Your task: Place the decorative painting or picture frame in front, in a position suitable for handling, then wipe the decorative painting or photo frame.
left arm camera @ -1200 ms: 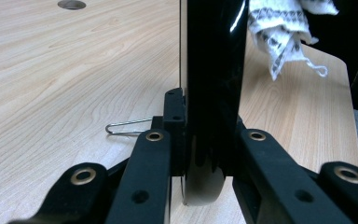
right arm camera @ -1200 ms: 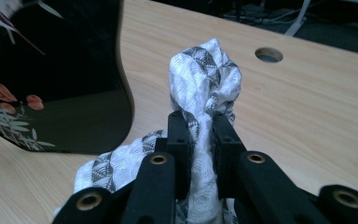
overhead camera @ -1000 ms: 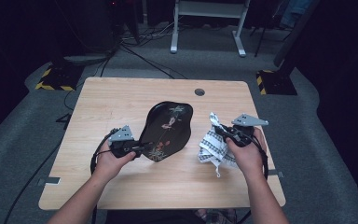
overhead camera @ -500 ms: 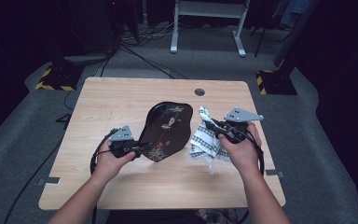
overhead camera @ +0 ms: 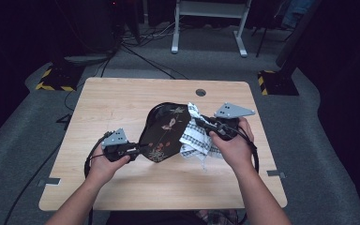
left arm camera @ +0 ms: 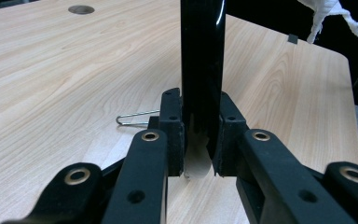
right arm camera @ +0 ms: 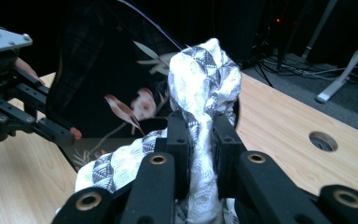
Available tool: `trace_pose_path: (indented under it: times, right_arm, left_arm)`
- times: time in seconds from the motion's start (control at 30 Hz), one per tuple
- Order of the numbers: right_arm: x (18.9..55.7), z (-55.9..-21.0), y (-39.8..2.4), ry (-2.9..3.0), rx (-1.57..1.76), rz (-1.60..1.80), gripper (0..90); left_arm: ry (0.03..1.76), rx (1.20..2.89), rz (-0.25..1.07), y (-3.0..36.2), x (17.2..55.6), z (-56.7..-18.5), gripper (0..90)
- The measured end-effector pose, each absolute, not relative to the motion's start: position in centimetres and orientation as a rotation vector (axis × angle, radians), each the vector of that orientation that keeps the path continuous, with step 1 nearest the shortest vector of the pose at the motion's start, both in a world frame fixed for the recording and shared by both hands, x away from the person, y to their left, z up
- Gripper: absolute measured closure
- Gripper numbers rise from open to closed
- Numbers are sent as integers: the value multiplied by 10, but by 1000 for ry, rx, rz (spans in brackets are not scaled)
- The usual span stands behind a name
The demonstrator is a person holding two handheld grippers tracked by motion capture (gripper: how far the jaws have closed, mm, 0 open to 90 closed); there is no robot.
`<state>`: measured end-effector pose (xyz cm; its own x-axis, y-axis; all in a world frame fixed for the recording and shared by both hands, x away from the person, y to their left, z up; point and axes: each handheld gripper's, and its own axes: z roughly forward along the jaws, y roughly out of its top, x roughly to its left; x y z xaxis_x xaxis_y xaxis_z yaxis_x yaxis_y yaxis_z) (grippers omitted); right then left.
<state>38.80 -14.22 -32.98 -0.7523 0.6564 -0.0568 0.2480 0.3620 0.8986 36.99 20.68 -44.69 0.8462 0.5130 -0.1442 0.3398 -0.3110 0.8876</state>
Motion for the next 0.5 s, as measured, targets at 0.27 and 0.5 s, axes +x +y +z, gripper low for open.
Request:
trace_pose_path:
  times: [0.27,0.5]
  right_arm:
    - [388,-320,-122,2233,722,1353,812]
    - [392,-315,-98,2262,653,1294,811]
  left_arm:
    - [625,1938,209,205,369,-446,783]
    - [626,1936,200,205,369,-445,782]
